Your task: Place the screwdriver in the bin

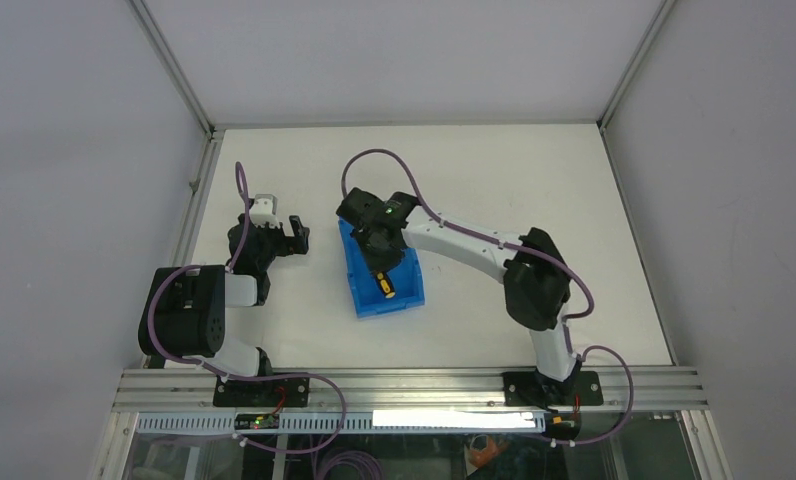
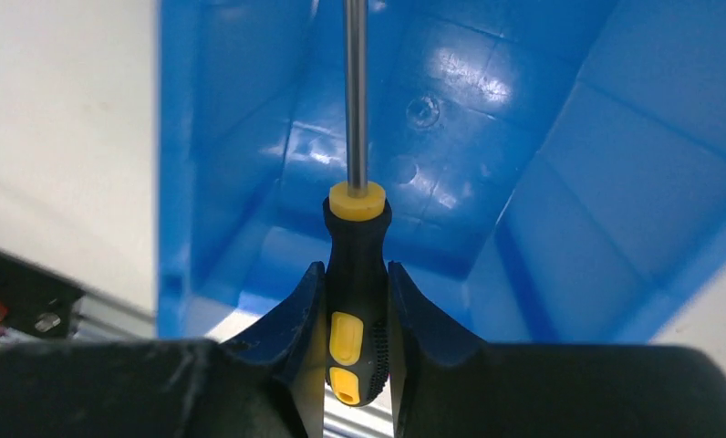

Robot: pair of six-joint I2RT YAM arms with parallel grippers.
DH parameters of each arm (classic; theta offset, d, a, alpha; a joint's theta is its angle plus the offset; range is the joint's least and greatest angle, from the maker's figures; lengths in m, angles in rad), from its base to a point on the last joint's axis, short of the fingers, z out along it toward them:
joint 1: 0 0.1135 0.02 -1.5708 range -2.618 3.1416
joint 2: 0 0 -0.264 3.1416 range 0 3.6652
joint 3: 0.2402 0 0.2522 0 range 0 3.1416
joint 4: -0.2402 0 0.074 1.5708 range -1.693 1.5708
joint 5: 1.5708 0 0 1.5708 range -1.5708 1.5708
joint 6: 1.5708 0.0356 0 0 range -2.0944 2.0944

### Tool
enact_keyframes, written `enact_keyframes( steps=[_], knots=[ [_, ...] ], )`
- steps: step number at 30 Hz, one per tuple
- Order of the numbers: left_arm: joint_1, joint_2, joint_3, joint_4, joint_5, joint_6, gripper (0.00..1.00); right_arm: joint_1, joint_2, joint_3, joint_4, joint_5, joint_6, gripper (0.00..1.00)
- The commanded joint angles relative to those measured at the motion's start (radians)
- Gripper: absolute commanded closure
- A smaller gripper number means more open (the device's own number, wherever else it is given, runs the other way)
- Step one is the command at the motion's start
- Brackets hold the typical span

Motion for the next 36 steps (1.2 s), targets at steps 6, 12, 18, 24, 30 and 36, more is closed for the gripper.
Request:
enact_keyframes(
  steps=[6, 12, 18, 24, 30, 36],
  knots=[
    [-0.011, -0.014, 0.024, 0.063, -0.008, -0.003, 0.01, -0.020, 0.137, -0.040, 0.124, 0.033, -0.041, 1.00],
    [-0.011, -0.014, 0.023, 0.062, -0.009, -0.003, 0.01, -0.024, 0.165, -0.061, 0.157, 0.037, -0.025, 0.64],
    [-0.010, -0.014, 0.023, 0.063, -0.008, -0.003, 0.01, -0.019, 0.106, -0.055, 0.163, 0.062, -0.009, 0.52],
    [-0.012, -0.013, 0.023, 0.063, -0.009, -0.003, 0.01, -0.011, -0.035, -0.042, 0.149, 0.108, -0.030, 0.53],
    [-0.011, -0.014, 0.023, 0.063, -0.009, -0.003, 0.01, -0.017, -0.183, 0.014, 0.057, 0.157, -0.089, 0.55],
    [-0.011, -0.013, 0.023, 0.063, -0.009, -0.003, 0.01, -0.139, -0.378, -0.136, 0.092, 0.110, -0.144, 0.03]
  ],
)
